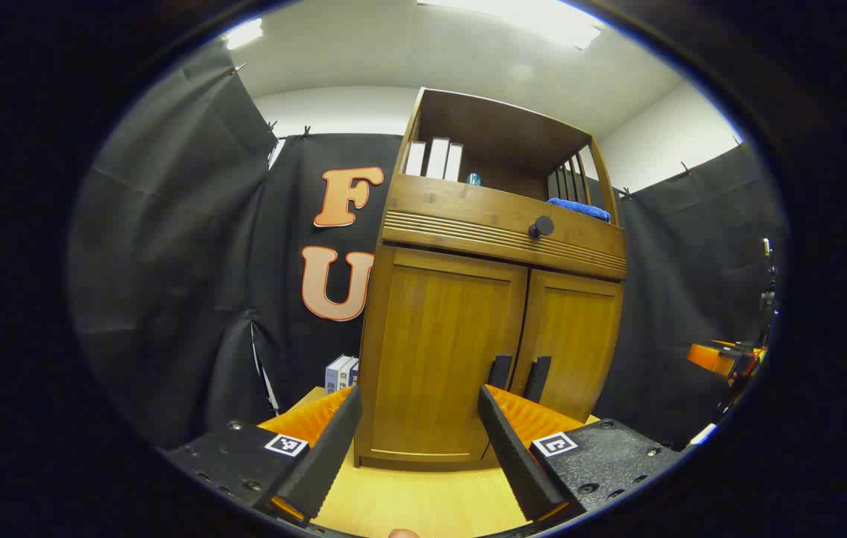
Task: Open the right door of the double-door shoe cabinet with the right hand, and open the left door with the left hand.
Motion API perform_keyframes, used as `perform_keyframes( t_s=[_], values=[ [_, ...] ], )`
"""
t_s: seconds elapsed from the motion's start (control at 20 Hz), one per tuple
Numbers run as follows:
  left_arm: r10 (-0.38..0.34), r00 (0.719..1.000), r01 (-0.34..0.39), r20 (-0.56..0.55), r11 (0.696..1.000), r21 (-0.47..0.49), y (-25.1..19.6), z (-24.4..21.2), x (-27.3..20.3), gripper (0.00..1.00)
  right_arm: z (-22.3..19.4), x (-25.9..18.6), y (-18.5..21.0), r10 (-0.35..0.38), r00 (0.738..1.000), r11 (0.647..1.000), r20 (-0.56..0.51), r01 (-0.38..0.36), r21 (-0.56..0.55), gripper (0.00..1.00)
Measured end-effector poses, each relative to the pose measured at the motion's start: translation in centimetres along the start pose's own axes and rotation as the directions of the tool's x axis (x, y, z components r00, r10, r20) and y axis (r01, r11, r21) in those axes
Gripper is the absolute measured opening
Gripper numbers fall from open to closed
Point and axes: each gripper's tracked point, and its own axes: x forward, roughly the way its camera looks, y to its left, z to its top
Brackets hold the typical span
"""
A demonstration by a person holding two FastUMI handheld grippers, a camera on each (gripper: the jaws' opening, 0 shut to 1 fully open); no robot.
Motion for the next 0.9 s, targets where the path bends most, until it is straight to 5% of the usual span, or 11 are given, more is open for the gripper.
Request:
perform_keyframes(
  t_s=[0.15,0.25,0.35,0.4,0.85,0.9],
  values=[
    [-0.003,1.0,0.003,0.007,1.0,0.022,-0.3,0.2,-0.1,0.92,0.2,-0.1,0.0,-0.013,1.0,1.0,0.008,0.013,-0.013,0.89],
    [-0.012,1.0,0.012,0.006,1.0,0.028,-0.5,0.4,0.1,0.92,0.2,-0.3,0.0,-0.015,1.0,1.0,0.006,0.015,-0.017,0.98],
    [-0.01,1.0,0.01,0.007,1.0,0.03,-0.4,0.4,0.0,0.92,0.2,-0.2,0.2,-0.014,1.0,1.0,0.003,0.014,-0.013,0.98],
    [-0.01,1.0,0.01,0.006,1.0,0.027,-0.4,0.4,0.1,0.94,0.2,-0.4,0.3,-0.012,1.0,1.0,0.003,0.012,-0.011,0.89],
    [-0.023,1.0,0.023,-0.011,1.0,0.013,-0.5,0.1,0.3,0.92,-0.3,0.4,1.8,0.007,1.0,1.0,-0.014,-0.007,-0.011,0.89],
    [-0.022,1.0,0.022,-0.011,1.0,0.015,-0.4,0.1,0.3,0.92,-0.4,0.6,2.1,0.011,1.0,1.0,-0.019,-0.011,-0.009,0.97]
  ],
)
